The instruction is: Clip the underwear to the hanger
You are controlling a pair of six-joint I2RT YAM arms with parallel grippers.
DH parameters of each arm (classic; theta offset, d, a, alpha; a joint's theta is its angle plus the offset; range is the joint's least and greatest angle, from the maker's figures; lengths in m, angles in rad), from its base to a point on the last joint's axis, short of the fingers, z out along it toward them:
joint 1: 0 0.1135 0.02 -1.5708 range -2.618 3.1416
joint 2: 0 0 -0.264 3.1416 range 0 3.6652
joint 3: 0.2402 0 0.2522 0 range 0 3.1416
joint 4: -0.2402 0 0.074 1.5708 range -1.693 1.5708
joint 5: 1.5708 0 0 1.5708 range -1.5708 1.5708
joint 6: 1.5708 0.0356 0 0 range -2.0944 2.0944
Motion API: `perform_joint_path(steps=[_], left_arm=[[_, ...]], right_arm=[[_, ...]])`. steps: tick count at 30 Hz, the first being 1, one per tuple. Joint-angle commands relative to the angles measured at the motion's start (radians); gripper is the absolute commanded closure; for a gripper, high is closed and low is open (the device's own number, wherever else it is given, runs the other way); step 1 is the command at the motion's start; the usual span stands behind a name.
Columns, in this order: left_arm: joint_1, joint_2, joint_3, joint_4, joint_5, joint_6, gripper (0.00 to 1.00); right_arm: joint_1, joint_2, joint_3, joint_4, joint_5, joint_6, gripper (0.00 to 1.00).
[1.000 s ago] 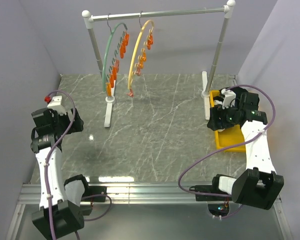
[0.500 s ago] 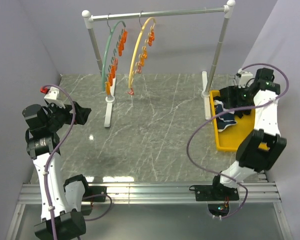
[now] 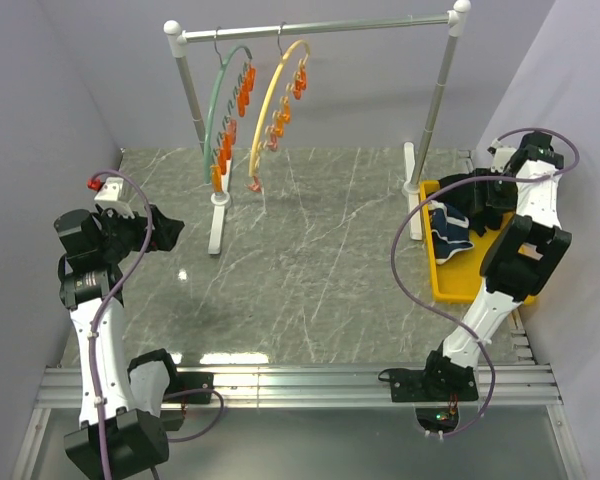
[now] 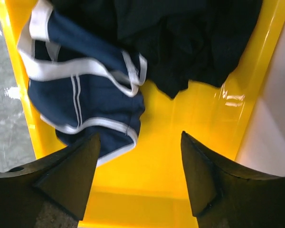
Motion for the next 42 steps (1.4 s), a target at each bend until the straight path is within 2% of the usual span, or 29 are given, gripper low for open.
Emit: perform_joint_path(steps=[1,3,5,7,10,13,19,29,36,39,40,42], left_arm=[[-0.005,0.002,-0.001,0.045,0.016,0.008,0.01],[-0.008,0.008,0.0,0.044,0.016,0.017,0.01],[-0.006,0.015,0.0,0.037,0.016,0.023,0.01],[-0.008,0.019,-0.006,0.043,0.018,0.025,0.01],[-0.009,0.03,-0.009,0.05,0.021,0.02,0.01],[-0.014,0.038,-0.001,0.053,0.024,0.014,0.01],[-0.017,0.042,0.005,0.053,0.039,0.011,0.01],[-0.034,0.041,0.0,0.054,0.027,0.008,0.01],[-0.04,0.045,0.011,0.07,0.047,-0.023,0.01],[-0.043,0.035,0.041,0.05,0.05,-0.027,0.01],[-0.043,0.03,0.054,0.044,0.05,-0.026,0.01],[-0.043,0.018,0.06,0.027,0.05,-0.018,0.01]], right_arm=[[0.009,0.055,0.102,0.008,0.018,0.021,0.26],[0.013,0.08,0.154,-0.029,-0.009,0.015,0.34],[0.031,0.063,0.112,-0.036,-0.04,0.003,0.37],[0.062,0.007,0.01,0.006,-0.048,-0.002,0.37],[0.093,-0.029,-0.054,0.015,-0.039,-0.008,0.37],[0.094,-0.028,-0.094,0.017,0.004,0.009,0.37],[0.09,-0.057,-0.241,0.13,0.079,0.007,0.37],[0.073,0.025,-0.235,0.178,0.049,0.05,0.37],[0.055,0.077,-0.22,0.208,0.047,0.067,0.41],[0.039,0.065,-0.226,0.211,0.003,0.07,0.54],[0.038,0.046,-0.23,0.202,-0.011,0.066,0.64],[0.032,0.016,-0.241,0.198,-0.043,0.061,0.77]])
